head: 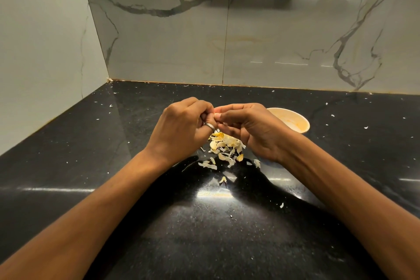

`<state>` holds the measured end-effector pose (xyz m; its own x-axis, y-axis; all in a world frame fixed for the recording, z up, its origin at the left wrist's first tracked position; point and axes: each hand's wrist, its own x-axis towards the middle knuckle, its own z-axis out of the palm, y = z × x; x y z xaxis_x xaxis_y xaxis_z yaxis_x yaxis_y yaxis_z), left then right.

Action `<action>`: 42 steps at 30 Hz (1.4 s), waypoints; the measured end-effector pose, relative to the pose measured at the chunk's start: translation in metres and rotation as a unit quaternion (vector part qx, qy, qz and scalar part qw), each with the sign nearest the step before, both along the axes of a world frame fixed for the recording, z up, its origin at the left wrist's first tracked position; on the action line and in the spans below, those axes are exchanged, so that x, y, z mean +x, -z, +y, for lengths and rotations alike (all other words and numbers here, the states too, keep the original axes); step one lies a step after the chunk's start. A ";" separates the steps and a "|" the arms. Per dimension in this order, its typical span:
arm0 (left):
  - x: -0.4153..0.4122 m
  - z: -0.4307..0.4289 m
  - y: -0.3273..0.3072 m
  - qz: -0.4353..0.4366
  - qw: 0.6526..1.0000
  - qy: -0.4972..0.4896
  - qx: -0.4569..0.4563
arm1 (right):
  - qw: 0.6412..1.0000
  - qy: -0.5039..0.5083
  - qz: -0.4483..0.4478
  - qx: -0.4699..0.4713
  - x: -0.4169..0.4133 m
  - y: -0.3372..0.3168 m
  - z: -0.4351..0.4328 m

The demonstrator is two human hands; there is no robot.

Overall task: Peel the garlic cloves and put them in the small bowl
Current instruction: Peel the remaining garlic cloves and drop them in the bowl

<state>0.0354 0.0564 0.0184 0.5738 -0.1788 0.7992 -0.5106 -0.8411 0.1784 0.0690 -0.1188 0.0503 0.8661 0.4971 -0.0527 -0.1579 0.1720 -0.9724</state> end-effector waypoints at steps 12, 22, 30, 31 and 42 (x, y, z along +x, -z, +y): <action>0.001 0.003 -0.003 0.000 0.999 -0.017 -0.027 | 1.000 -0.001 -0.005 -0.018 0.003 -0.002 -0.003; 0.002 0.009 -0.005 0.012 0.998 -0.022 -0.052 | 0.999 0.026 -0.002 -0.025 0.004 -0.003 -0.007; -0.001 0.004 -0.003 0.042 0.998 0.032 -0.037 | 0.998 0.026 -0.029 -0.042 0.008 -0.001 -0.006; -0.001 0.003 -0.003 0.043 0.998 0.038 -0.037 | 0.998 0.030 -0.031 -0.042 0.009 -0.001 -0.007; -0.001 -0.001 -0.001 0.105 0.980 0.050 -0.160 | 0.996 0.012 -0.082 -0.016 0.009 0.003 -0.004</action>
